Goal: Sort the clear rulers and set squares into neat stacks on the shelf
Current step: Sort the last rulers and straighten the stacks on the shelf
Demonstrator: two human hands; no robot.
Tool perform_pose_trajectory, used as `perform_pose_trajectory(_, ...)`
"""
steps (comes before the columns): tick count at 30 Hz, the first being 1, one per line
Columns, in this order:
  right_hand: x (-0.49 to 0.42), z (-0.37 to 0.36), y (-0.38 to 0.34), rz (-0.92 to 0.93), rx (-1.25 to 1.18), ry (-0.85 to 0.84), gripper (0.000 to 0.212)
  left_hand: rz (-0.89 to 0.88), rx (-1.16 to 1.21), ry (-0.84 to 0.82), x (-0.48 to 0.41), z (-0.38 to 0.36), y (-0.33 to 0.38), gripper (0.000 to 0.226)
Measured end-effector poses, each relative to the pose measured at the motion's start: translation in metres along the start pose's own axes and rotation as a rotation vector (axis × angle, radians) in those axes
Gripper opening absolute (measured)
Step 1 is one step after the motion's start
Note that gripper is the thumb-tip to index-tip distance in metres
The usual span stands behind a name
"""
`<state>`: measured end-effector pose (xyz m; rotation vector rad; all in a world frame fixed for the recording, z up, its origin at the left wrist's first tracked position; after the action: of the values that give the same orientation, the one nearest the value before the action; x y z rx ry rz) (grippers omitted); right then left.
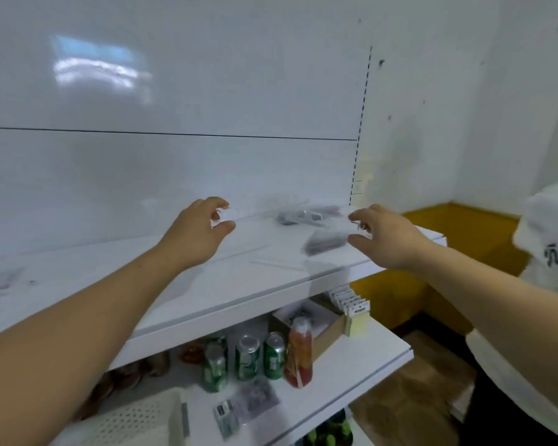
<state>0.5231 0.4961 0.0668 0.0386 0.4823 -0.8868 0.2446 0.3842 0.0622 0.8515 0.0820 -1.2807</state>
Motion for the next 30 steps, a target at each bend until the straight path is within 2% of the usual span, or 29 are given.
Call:
perform_pose_trajectory(8, -0.031, -0.006, 0.078, -0.021, 0.005, -0.025, 0.044, 0.048, 0.007, -0.07, -0.051, -0.07, 0.038, 0.039)
perform_pose_trajectory(18, -0.15, -0.066, 0.122, 0.02, -0.079, -0.101, 0.045, 0.119, 0.005, -0.06, -0.146, -0.123, 0.008, 0.039)
perform_pose_trajectory(26, -0.247, -0.115, 0.145, 0.107, -0.232, -0.199, 0.035, 0.209, 0.018, -0.023, -0.194, -0.155, -0.008, 0.037)
perform_pose_trajectory(30, -0.28, -0.139, 0.147, 0.215, -0.276, -0.246, 0.036, 0.258, -0.02, 0.021, -0.204, -0.161, -0.009, 0.037)
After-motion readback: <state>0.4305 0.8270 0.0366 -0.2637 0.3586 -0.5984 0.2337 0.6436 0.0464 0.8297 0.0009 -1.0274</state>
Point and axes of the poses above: each hand's wrist, its own x-axis away from the middle knuckle, its own z-axis out of the back of the hand, y = z × x, the point moved 4 cm from there along -x, towards the middle knuckle, and after that the axes turned 1 degree about z, right-handed, at the moved point
